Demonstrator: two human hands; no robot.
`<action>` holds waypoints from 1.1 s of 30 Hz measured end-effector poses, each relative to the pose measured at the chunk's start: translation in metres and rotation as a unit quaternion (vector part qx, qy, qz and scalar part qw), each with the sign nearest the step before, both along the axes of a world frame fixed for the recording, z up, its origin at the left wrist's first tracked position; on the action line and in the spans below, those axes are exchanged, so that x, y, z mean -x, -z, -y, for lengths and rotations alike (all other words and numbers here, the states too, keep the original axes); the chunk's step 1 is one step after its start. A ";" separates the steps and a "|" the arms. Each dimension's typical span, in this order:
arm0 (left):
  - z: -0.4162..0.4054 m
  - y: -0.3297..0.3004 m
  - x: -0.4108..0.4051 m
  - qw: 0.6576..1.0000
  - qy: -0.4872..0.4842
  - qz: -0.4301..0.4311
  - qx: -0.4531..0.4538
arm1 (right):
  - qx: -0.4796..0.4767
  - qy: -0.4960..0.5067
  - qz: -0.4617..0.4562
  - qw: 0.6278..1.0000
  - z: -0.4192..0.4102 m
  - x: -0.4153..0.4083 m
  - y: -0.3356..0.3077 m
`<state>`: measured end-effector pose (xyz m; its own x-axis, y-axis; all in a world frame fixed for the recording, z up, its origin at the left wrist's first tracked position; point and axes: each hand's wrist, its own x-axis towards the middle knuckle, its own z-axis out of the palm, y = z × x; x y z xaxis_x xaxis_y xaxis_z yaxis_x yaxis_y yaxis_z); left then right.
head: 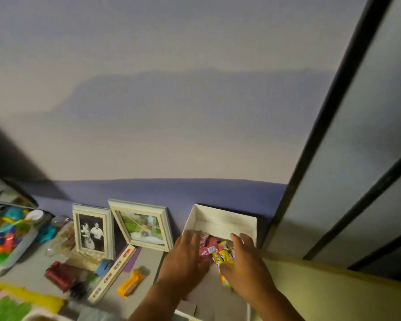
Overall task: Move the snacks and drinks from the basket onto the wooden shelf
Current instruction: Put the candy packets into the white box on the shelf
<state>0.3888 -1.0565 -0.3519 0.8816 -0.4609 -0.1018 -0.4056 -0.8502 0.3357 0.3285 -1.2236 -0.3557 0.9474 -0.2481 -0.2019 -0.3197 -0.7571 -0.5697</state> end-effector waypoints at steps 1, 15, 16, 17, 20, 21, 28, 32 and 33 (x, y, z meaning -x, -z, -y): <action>0.004 0.011 -0.004 1.000 -0.003 -0.009 -0.001 | 0.008 -0.003 -0.022 1.000 -0.002 -0.007 0.004; 0.021 0.109 -0.027 0.989 -0.033 -0.121 -0.075 | 0.142 0.135 -0.157 0.968 -0.044 -0.043 0.099; 0.022 0.114 -0.027 0.988 -0.040 -0.122 -0.085 | 0.149 0.140 -0.158 0.966 -0.046 -0.044 0.103; 0.023 0.118 -0.027 0.987 -0.046 -0.124 -0.094 | 0.150 0.141 -0.161 0.965 -0.048 -0.045 0.108; 0.027 0.122 -0.028 0.983 -0.047 -0.145 -0.106 | 0.161 0.147 -0.168 0.961 -0.055 -0.049 0.119; 0.027 0.123 -0.030 0.982 -0.049 -0.147 -0.105 | 0.163 0.151 -0.167 0.961 -0.057 -0.050 0.122; 0.025 0.113 -0.034 0.986 -0.062 -0.149 -0.043 | 0.123 0.156 -0.139 0.970 -0.051 -0.048 0.110; 0.023 0.088 -0.035 0.975 -0.103 -0.191 0.049 | 0.105 0.170 -0.104 0.974 -0.051 -0.046 0.078; 0.022 0.080 -0.035 0.970 -0.114 -0.199 0.080 | 0.099 0.175 -0.094 0.975 -0.052 -0.046 0.070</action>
<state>0.4243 -1.0780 -0.4314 0.8681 -0.2969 -0.3977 -0.0257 -0.8271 0.5614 0.3745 -1.1712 -0.4262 0.7488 -0.6010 -0.2794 -0.6627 -0.6720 -0.3304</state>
